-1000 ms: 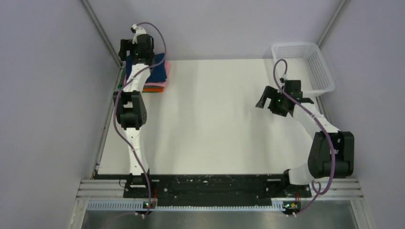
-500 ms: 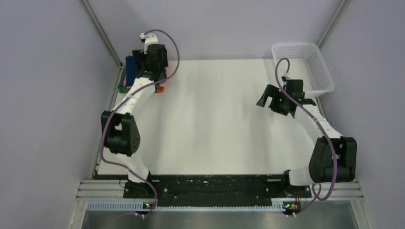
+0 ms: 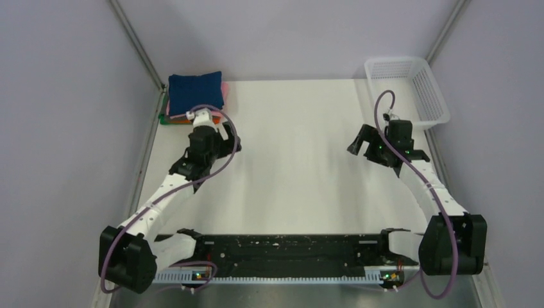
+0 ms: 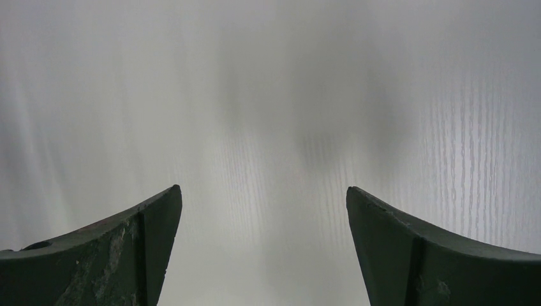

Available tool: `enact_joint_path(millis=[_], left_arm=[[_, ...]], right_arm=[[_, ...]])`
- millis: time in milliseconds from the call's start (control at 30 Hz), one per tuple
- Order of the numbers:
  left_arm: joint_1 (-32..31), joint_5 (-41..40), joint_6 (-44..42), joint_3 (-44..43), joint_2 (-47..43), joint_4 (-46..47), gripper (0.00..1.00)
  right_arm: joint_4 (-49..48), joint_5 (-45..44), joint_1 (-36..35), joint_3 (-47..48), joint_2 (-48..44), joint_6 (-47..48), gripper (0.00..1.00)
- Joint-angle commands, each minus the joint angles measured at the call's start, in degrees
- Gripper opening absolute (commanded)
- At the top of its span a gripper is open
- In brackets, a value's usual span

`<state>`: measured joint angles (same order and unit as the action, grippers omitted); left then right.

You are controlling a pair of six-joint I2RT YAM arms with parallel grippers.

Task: Fold and stack the t-shirts
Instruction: Reset both arms

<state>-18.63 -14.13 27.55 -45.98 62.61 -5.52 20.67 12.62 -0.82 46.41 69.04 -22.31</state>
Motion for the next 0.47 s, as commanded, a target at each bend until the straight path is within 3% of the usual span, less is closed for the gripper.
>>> enact_joint_path(millis=[0, 200, 433], left_arm=[[-0.17, 10.23, 6.2, 3.86, -3.43, -7.71, 0.99], [-0.16, 12.33, 6.02, 3.63, -5.02, -16.41, 0.99], [-0.16, 13.17, 7.05, 4.27, -6.41, -19.31, 0.99]], right_arm=[[-2.03, -1.97, 0.56, -3.93, -5.49, -1.21, 0.99], [-3.48, -4.62, 0.56, -9.0, -11.24, -1.73, 0.99], [-2.46, -4.21, 0.56, -10.72, -16.98, -1.38, 0.99]])
